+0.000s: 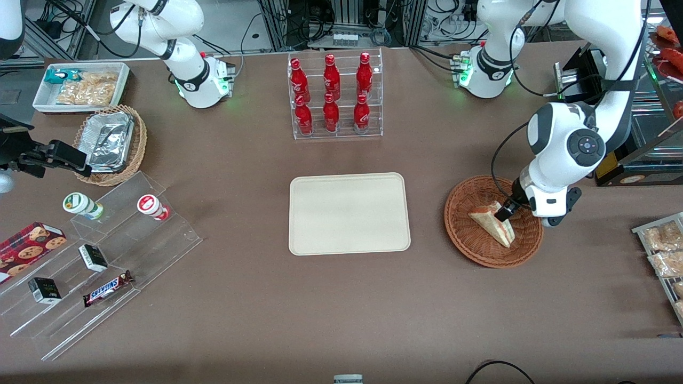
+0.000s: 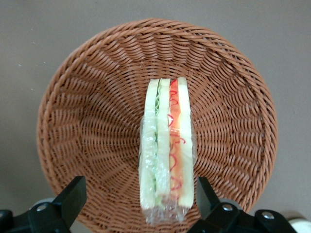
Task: Place sandwich from basket to tray
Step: 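Lower the left gripper and close it on the wrapped sandwich, then lift the sandwich out of the basket with the left gripper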
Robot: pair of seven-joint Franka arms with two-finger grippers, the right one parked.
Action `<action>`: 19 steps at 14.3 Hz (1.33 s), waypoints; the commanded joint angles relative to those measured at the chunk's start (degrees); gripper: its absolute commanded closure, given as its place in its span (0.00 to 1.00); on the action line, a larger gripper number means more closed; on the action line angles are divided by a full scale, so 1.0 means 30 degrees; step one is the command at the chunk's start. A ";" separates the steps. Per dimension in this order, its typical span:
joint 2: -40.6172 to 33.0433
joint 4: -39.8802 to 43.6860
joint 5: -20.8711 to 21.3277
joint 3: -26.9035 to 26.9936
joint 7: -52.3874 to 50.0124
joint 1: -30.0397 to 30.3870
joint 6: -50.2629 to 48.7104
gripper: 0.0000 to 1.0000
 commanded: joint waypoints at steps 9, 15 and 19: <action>0.2083 -0.0013 0.0003 -0.0023 -0.3654 -0.0523 0.2575 0.79; 0.1527 0.0714 0.0296 -0.0023 0.0489 -0.0523 0.1000 0.99; 0.2108 0.4926 0.0354 -0.1221 0.5880 -0.0552 -0.4386 0.99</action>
